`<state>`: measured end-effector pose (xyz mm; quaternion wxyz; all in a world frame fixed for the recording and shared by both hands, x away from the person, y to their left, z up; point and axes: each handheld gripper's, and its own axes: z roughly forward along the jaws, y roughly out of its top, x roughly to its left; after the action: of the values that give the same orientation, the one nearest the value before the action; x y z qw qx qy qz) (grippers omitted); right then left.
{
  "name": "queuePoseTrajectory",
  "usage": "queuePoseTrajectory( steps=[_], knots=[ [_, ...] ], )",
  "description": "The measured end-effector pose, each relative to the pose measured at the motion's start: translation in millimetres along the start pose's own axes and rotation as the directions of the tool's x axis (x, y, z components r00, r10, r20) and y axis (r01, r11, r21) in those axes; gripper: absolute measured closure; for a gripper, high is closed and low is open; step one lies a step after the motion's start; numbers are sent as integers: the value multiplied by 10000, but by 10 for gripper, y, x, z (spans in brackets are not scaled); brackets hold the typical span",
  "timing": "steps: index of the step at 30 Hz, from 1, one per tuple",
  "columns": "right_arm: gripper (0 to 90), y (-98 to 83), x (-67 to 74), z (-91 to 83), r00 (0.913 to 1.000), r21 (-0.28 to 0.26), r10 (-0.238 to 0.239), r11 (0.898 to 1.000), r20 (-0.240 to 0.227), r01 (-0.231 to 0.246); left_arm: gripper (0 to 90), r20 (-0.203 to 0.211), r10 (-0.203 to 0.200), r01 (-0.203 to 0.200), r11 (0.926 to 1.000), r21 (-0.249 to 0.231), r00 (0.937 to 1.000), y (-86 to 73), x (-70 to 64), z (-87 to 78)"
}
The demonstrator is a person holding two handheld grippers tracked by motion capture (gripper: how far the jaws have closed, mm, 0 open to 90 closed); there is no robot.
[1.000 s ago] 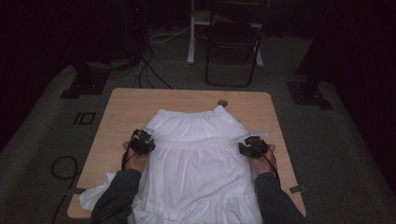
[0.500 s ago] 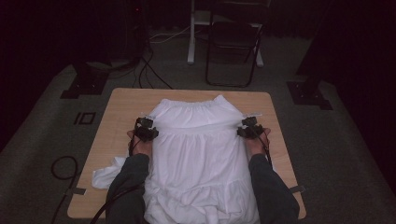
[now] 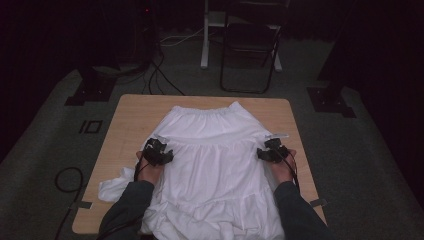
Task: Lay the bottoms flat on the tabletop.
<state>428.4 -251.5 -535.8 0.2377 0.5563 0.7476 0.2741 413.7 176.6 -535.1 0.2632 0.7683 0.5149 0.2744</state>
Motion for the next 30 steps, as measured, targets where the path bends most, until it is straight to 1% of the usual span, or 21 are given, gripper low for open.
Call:
queuePoseTrajectory(
  steps=[3,5,7,9,11,12,13,14,15,16,17,18,19,20,21,22,24,26,27,28,30],
  knots=[
    [407,73,-46,78,9997,-85,85,9999,219,-83,510,-293,-441,433,9987,-276,9986,67,81,123],
    [413,136,-79,139,9988,-137,226,9997,432,-220,512,-597,-510,492,9983,-312,9969,129,113,196],
    [417,201,-122,203,9969,-170,405,9991,669,-394,511,-878,-562,543,9982,-238,9946,193,136,254],
    [416,264,-161,254,9946,-111,589,9982,853,-581,510,-814,-881,884,9961,-6,9928,244,165,278],
    [416,312,-172,271,9938,127,668,9976,894,-682,505,-527,-1242,1267,9908,467,9909,274,194,252],
    [417,325,-162,261,9937,297,625,9974,925,-655,501,-400,-1229,1256,9895,722,9916,287,201,208],
    [421,329,-149,241,9943,464,478,9975,953,-524,503,-229,-1131,1143,9914,636,9933,285,209,129],
    [421,327,-131,209,9949,589,330,9975,954,-387,505,55,-1033,1029,9937,450,9946,275,229,20],
    [421,314,-114,163,9958,591,150,9980,901,-204,509,350,-971,962,9950,275,9947,254,264,-103],
    [426,291,-105,101,9964,454,-36,9990,851,-2,509,526,-888,879,9959,190,9947,228,309,-228],
    [436,264,-104,30,9969,230,-80,9997,781,62,509,563,-813,805,9966,154,9951,199,357,-356],
    [436,264,-104,30,9969,230,-80,9997,781,62,509,563,-813,805,9966,154,9951,199,357,-356],
    [441,234,-103,-44,9979,63,-73,10000,650,69,509,460,-855,863,9962,-154,9953,126,466,-587],
    [442,179,-93,-169,9990,-143,-121,9998,420,127,509,471,-1006,1014,9947,-154,9938,82,537,-700],
    [442,146,-83,-233,9990,-213,-246,9994,366,254,509,493,-1130,1137,9934,-133,9924,34,605,-799],
    [442,112,-71,-288,9989,-234,-355,9991,291,361,509,405,-1201,1209,9925,-186,9919,-7,653,-871],
    [446,38,-43,-375,9988,-333,-476,9983,145,480,508,188,-1442,1446,9893,-214,9894,-149,792,-1055],
    [446,-35,-3,-432,9973,-317,-726,9968,79,728,507,148,-1798,1800,9835,-192,9836,-301,901,-1173],
    [445,-72,14,-455,9966,-325,-823,9961,3,822,505,120,-1869,1871,9823,-97,9823,-382,943,-1215],
    [445,-108,32,-473,9962,-311,-869,9958,-58,866,499,1,-1928,1928,9812,-1,9812,-470,974,-1255],
    [445,-181,68,-496,9958,-263,-897,9957,-170,893,491,-55,-2235,2236,9744,248,9747,-657,1029,-1315]
  ],
)
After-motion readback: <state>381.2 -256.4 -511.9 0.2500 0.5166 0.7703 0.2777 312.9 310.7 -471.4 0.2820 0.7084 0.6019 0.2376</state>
